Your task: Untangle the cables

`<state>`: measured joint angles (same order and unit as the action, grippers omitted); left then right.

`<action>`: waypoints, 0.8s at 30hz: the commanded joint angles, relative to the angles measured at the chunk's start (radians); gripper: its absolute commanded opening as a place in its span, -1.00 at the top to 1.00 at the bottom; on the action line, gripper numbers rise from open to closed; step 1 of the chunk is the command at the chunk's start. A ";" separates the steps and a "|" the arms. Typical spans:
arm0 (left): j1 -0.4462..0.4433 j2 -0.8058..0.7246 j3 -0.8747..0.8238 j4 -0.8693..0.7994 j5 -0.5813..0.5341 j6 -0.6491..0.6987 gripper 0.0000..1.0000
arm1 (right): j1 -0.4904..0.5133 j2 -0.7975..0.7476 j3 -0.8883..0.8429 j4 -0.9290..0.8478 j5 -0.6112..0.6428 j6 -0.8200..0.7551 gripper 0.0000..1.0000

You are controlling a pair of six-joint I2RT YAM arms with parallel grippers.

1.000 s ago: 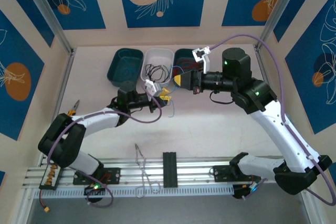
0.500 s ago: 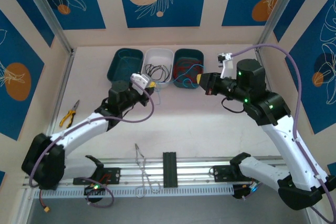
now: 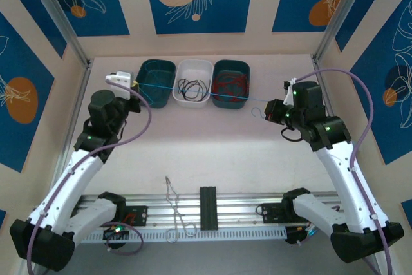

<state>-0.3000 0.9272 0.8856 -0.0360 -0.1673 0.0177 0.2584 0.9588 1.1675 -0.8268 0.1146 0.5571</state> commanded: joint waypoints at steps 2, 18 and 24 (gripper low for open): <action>0.024 0.007 0.102 -0.101 0.030 -0.016 1.00 | -0.008 0.017 -0.039 0.073 -0.237 -0.022 0.93; 0.060 0.356 0.663 -0.244 0.055 0.069 1.00 | 0.058 0.098 -0.062 0.152 -0.316 -0.062 -0.94; 0.112 0.457 0.776 -0.234 0.033 0.102 1.00 | 0.065 0.125 -0.031 0.103 -0.261 -0.091 -0.98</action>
<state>-0.2146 1.3529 1.6035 -0.2565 -0.1246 0.0814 0.3138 1.0706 1.1179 -0.6811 -0.1738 0.4976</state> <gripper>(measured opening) 0.041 0.990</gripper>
